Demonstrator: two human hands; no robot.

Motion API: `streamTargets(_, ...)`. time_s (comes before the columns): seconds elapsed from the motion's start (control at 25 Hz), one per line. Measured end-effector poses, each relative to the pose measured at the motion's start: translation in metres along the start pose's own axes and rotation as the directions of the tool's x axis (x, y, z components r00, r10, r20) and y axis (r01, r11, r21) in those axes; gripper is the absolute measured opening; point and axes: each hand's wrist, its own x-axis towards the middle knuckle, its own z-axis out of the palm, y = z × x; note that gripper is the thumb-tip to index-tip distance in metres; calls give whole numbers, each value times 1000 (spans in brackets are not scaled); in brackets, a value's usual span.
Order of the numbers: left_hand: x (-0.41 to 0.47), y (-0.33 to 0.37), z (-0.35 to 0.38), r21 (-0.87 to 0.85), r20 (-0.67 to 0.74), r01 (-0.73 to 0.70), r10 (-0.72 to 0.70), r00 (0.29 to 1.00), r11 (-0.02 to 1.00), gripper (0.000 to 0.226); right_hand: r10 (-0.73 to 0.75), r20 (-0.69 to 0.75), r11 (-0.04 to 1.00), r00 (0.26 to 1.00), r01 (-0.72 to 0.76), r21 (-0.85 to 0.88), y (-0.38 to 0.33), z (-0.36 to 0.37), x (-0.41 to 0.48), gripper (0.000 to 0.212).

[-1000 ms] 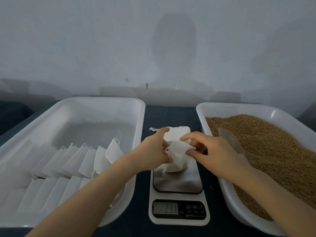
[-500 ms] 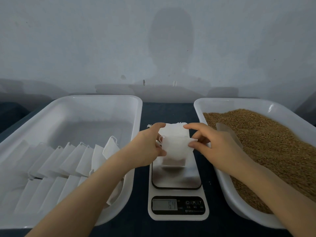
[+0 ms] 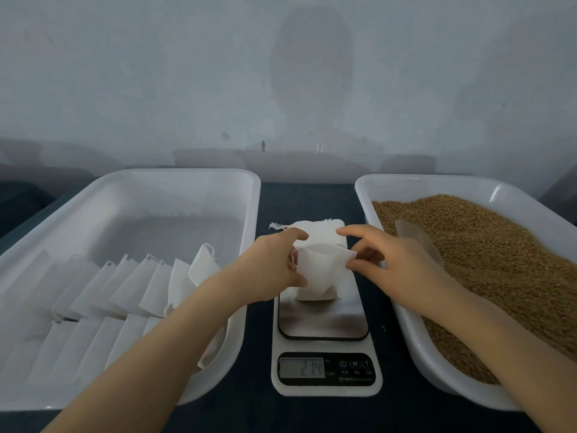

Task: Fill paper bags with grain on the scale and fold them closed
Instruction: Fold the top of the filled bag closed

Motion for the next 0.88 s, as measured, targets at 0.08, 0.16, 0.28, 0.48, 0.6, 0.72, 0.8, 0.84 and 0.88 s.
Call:
streamTargets(0.08, 0, 1, -1, -19, -3, 4, -5, 1000, 1000, 69, -4, 0, 1000, 1000, 4, 1, 0, 0, 0, 45)
streamTargets(0.16, -1, 3, -2, -34, -12, 4, -5, 1000, 999, 66, -7, 2, 1000, 1000, 7, -9, 1, 1, 0, 45)
streamTargets(0.28, -1, 3, -2, -45, -20, -5, 4, 1000, 999, 61, -4, 1, 1000, 1000, 4, -4, 2, 1, 0, 45)
streamTargets(0.48, -1, 1, -1, -56, -25, -19, 18, 1000, 998, 58, 5, -114, 995, 993, -16, -100, -1, -8, -1, 37)
streamTargets(0.6, -1, -1, 0, -60, -28, -37, 35, 999, 997, 57, 242, -334, 837, 911, -370, -403, 18, -32, -1, 22)
streamTargets(0.72, 0, -3, 1, -64, -31, -33, 32, 999, 997, 55, 733, -137, 482, 666, -652, -586, 28, -43, -1, 46)
streamTargets(0.8, 1, -4, 2, -59, -30, -31, 29, 999, 998, 53, 802, -54, 449, 595, -660, -603, 32, -42, -2, 46)
streamTargets(0.84, 2, -4, 2, -61, -32, -30, 28, 999, 998, 52, 801, -56, 444, 596, -655, -612, 33, -43, -3, 42)
streamTargets(0.88, 2, -4, 2, -66, -32, -28, 26, 999, 997, 50, 805, -59, 432, 591, -650, -625, 34, -43, -3, 38)
